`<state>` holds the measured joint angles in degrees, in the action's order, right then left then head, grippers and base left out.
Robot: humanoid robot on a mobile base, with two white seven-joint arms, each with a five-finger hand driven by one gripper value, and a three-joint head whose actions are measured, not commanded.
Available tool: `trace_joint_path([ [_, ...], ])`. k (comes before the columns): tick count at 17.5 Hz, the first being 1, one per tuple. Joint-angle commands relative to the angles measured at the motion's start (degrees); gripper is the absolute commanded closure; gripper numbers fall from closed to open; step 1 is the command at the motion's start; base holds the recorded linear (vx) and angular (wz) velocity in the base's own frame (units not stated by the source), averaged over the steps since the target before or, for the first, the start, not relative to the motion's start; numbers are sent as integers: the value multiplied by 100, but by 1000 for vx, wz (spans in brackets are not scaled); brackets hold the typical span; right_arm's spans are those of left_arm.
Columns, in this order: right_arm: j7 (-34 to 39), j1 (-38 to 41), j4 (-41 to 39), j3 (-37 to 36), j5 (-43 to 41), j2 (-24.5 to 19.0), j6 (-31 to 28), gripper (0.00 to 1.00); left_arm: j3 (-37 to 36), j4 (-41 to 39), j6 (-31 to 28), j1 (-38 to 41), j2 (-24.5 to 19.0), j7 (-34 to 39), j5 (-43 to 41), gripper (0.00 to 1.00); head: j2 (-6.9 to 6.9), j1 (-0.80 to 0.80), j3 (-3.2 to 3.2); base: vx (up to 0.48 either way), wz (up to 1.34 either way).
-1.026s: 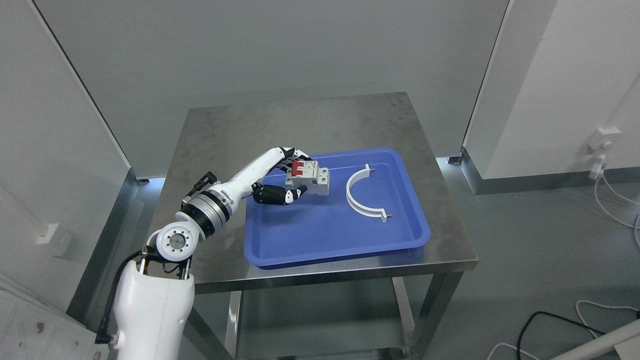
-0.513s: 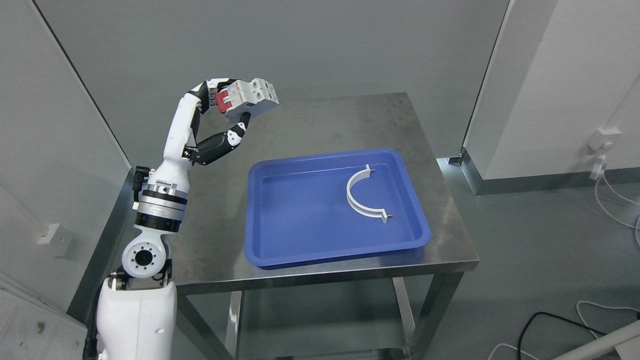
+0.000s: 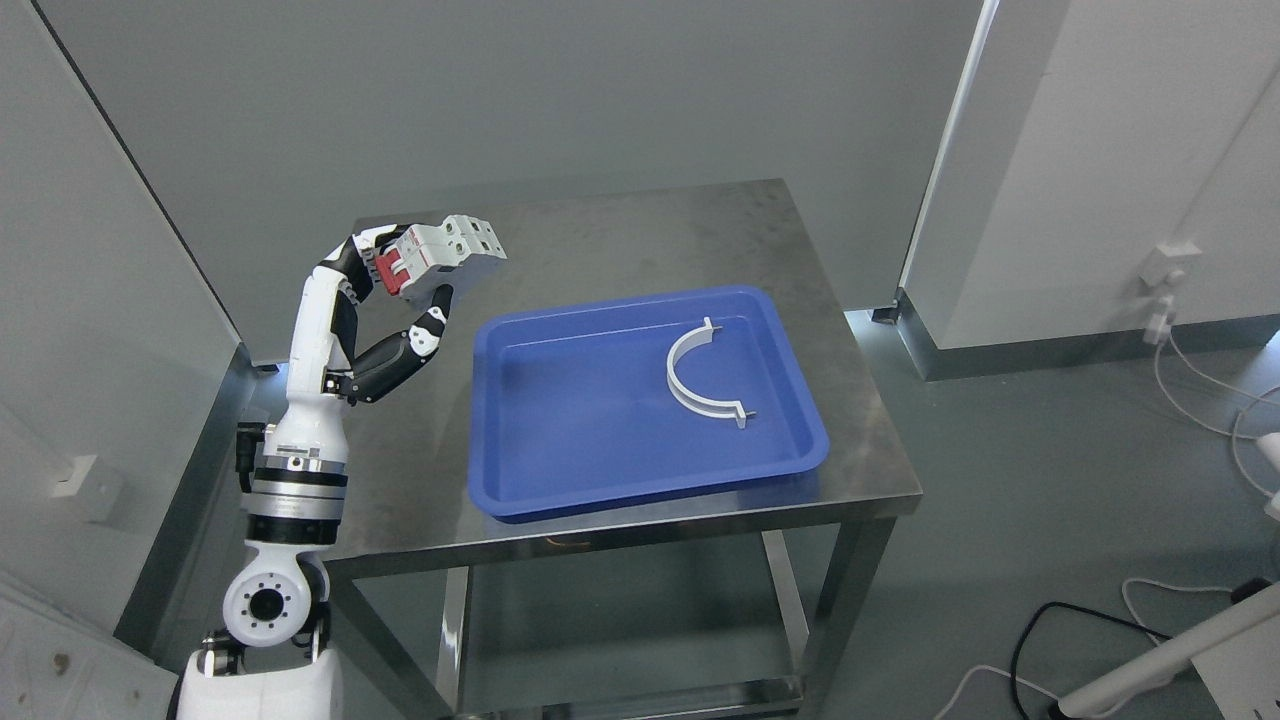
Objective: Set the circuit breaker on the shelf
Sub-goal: 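Hold the breaker raised in the left hand while turning to the bin shelf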
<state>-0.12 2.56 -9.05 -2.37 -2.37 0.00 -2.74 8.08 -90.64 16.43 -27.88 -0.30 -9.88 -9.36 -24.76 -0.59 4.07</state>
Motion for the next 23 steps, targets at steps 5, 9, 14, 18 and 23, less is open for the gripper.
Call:
trace_joint_path([
  [5, -6, -2, 0, 0, 0, 100, 1, 0, 89, -604, -104, 151, -70, -75, 49, 89, 0, 0, 0, -131, -138],
  [9, -6, 7, 0, 0, 0, 100, 1, 0, 80, -621, -96, 151, -70, -75, 49, 89, 0, 0, 0, -136, 33],
  [14, -6, -2, 0, 0, 0, 100, 1, 0, 19, -630, -96, 134, -70, -84, 49, 89, 0, 0, 0, -95, 176],
  [18, -6, -2, 0, 0, 0, 100, 1, 0, 10, -639, -96, 99, -70, -119, 49, 89, 0, 0, 0, -137, 41],
  [23, -6, -2, 0, 0, 0, 100, 1, 0, 10, -674, -78, 72, -70, -119, 49, 88, 0, 0, 0, -196, -280],
])
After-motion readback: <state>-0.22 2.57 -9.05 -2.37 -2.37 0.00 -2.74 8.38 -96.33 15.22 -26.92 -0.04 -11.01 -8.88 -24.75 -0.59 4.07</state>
